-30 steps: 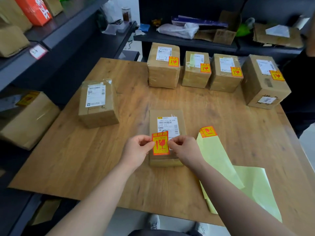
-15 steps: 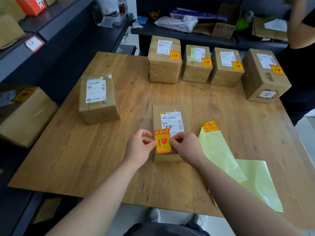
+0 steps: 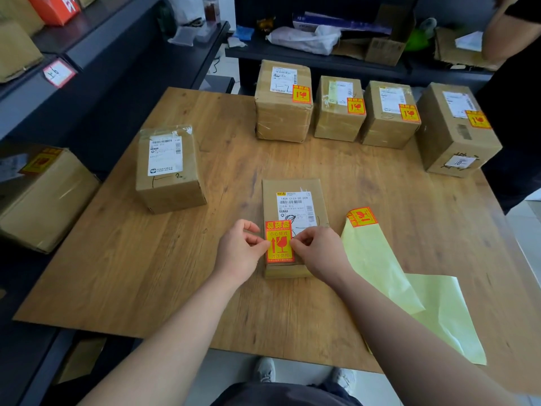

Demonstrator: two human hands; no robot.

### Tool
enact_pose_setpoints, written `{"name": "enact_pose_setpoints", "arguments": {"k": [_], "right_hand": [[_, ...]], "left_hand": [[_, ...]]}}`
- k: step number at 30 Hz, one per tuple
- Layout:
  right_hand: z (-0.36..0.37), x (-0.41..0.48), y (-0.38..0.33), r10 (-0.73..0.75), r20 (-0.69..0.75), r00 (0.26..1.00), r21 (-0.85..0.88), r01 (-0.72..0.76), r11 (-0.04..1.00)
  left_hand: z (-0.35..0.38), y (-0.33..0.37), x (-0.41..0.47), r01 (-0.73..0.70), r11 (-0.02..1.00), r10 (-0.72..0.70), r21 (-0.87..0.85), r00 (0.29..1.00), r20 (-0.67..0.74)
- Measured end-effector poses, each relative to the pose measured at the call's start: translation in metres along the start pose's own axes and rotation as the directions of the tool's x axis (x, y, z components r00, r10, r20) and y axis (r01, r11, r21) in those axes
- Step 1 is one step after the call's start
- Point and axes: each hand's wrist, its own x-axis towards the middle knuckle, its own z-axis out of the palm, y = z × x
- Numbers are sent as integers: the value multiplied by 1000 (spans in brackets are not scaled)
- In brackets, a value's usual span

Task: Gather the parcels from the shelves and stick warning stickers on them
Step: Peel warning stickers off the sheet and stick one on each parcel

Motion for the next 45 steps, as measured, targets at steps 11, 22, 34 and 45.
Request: {"name": "enact_pose_setpoints", "arguments": {"k": [11, 22, 34, 45], "right_hand": [[1, 0, -1, 7, 3, 1000, -20, -7, 1000], [3, -4, -6, -23, -44, 999, -90, 19, 996], [5, -2, 22, -452, 99, 887, -555, 426, 714], [0, -1, 30, -506, 392, 769, -454, 639, 620]], "left_hand": [[1, 1, 1, -24, 999, 24, 36, 1000, -4], [0, -7, -1, -106, 989, 111, 103, 993, -44], [1, -23, 2, -289, 898, 261, 331, 957, 127], [-7, -30, 1, -220, 878, 96, 425, 951, 294]]}}
